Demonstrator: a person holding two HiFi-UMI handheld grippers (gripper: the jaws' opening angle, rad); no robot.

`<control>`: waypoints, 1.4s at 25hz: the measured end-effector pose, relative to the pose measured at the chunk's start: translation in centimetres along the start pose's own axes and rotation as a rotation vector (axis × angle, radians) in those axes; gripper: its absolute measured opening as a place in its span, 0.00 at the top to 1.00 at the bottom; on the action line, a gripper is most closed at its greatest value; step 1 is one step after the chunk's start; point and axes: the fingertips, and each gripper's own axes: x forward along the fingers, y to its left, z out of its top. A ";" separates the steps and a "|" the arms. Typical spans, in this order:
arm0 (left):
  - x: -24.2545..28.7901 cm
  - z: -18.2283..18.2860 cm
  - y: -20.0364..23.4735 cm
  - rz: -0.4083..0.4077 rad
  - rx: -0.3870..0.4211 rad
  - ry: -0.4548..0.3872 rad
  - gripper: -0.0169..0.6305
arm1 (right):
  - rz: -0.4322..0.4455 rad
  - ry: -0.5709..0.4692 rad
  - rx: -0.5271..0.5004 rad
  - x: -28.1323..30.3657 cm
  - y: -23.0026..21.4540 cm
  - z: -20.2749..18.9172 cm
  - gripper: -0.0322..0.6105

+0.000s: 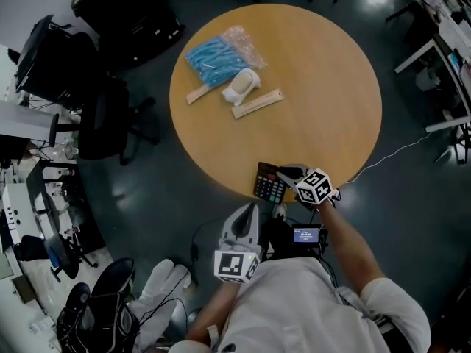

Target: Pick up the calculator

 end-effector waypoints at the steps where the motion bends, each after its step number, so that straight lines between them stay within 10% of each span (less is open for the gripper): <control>1: 0.0 0.1 -0.1 -0.001 0.002 -0.005 0.96 | -0.030 -0.028 -0.036 -0.7 0.8 0.5 0.86; 11: -1.7 3.1 -1.2 0.025 0.106 -0.083 0.96 | -0.505 -0.339 -0.248 -14.3 9.6 7.6 0.87; 35: -1.4 4.5 -4.7 -0.071 0.105 -0.157 0.96 | -0.525 -0.440 -0.209 -19.8 13.1 8.5 0.87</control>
